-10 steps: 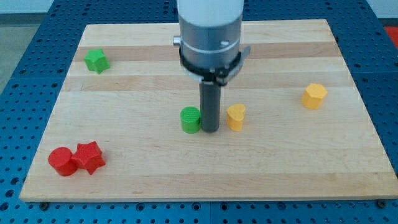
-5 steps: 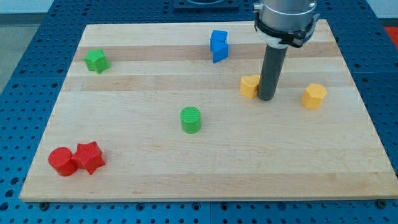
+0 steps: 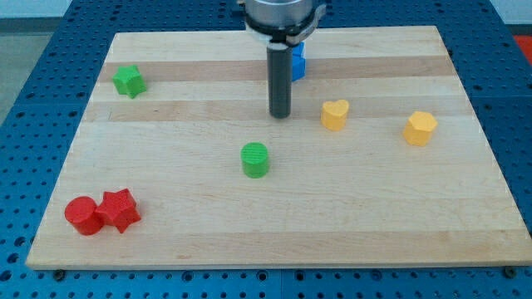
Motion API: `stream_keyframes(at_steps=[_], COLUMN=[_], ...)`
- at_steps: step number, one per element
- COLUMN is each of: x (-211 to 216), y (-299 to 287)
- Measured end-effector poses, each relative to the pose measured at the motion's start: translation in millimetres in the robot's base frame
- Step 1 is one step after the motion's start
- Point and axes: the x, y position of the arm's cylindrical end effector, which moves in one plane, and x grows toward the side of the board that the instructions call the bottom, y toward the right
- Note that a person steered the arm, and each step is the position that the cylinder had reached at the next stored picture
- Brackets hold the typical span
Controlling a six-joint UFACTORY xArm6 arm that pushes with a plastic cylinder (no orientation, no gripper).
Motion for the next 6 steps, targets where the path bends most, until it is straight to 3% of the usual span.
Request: stream_keyframes(at_steps=[2,6], x=[-0.5,47.4], y=[16.0,111.1])
